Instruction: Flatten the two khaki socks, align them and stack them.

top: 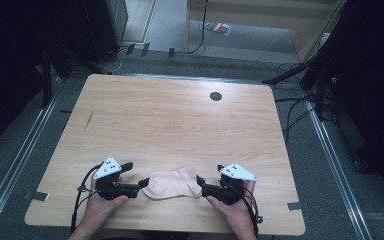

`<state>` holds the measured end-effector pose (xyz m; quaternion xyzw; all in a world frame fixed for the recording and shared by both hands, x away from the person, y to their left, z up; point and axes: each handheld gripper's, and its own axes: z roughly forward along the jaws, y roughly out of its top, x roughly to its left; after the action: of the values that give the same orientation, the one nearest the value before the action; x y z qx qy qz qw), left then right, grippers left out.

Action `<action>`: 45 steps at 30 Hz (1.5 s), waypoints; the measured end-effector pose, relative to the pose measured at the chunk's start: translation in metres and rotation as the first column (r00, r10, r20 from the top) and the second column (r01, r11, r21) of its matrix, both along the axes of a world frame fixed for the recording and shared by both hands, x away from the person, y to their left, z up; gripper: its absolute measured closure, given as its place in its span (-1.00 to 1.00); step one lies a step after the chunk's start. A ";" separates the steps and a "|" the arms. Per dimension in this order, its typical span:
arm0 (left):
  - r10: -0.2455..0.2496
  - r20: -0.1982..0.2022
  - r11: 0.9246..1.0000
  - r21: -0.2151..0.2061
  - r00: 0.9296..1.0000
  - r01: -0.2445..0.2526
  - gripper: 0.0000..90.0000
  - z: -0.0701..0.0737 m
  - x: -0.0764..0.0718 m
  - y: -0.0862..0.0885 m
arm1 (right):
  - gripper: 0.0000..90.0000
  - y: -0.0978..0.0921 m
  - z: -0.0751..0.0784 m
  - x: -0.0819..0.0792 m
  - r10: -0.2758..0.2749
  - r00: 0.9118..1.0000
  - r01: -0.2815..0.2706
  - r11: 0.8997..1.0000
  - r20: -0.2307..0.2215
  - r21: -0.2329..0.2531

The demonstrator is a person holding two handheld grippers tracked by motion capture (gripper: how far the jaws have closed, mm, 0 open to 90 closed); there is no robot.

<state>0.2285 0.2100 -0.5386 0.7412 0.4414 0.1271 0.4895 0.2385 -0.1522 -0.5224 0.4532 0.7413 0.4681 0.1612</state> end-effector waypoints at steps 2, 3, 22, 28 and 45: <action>0.028 0.002 0.999 -0.024 1.000 -0.028 -0.82 0.000 -0.002 0.012 | -0.85 -0.006 0.003 0.000 -0.029 1.000 0.029 1.000 0.005 -0.006; 0.037 0.004 0.998 -0.041 0.999 -0.037 -0.84 0.000 -0.002 0.021 | -0.98 -0.009 0.004 0.000 -0.035 0.999 0.035 0.999 -0.001 0.002; 0.257 0.042 0.966 -0.012 0.965 -0.257 -0.99 -0.004 -0.012 0.106 | -1.00 -0.071 -0.006 -0.007 -0.151 0.987 0.155 0.984 0.050 -0.087; 0.322 0.037 0.947 0.004 0.946 -0.322 -0.99 -0.006 -0.018 0.132 | -1.00 -0.099 -0.012 -0.011 -0.220 0.975 0.224 0.968 0.040 -0.115; 0.358 0.056 0.930 0.073 0.932 -0.361 -0.99 -0.011 -0.017 0.138 | -1.00 -0.133 -0.022 -0.011 -0.324 0.946 0.324 0.940 0.021 -0.109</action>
<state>0.2114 0.3484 -0.5499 0.6645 0.5538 0.2478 0.4364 0.2272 -0.2852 -0.5440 0.5587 0.6812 0.3940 0.2620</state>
